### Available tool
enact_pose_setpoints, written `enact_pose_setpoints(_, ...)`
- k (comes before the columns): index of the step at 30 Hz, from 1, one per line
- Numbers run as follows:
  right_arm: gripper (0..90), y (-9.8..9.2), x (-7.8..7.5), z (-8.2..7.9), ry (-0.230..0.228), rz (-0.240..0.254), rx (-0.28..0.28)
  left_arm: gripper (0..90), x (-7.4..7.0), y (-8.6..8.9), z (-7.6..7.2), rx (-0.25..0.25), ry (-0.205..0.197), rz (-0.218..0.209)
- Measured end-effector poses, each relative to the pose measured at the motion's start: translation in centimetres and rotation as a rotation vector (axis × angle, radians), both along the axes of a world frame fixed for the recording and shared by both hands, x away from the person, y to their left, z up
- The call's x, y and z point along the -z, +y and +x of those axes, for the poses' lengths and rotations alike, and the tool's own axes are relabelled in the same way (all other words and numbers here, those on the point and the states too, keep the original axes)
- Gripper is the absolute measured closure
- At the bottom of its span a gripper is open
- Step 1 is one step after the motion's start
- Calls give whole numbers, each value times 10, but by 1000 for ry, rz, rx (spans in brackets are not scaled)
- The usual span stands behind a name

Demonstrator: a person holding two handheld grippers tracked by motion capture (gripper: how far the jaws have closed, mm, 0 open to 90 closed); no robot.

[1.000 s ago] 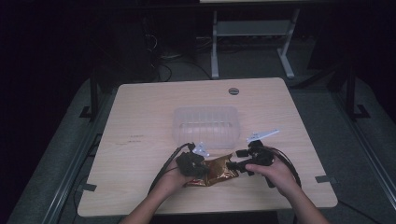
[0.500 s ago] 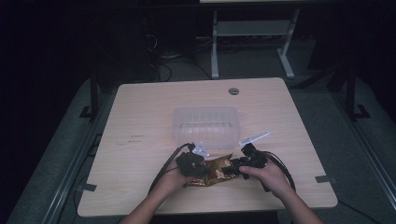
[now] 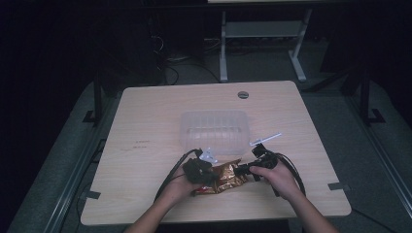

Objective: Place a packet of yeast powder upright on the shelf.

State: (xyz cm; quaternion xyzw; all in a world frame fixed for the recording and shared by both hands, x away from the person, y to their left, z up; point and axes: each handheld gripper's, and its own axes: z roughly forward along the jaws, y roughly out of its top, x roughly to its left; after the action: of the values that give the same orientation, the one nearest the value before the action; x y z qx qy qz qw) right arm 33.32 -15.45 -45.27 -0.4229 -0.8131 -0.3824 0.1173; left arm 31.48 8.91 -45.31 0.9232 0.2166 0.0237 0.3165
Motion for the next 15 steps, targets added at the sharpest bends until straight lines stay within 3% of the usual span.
enact_pose_setpoints(3, 883, -4, -2, 3, -9, 7, 3, 898, 0, 0, -1, 1, -2, -5)
enact_pose_setpoints(9, 900, -4, -2, 3, -13, -5, -5, 897, -1, 2, 0, 14, -3, -9)
enact_pose_setpoints(15, 900, -6, -6, 2, -13, 21, -16, 811, -3, 6, -1, 9, 18, -62)
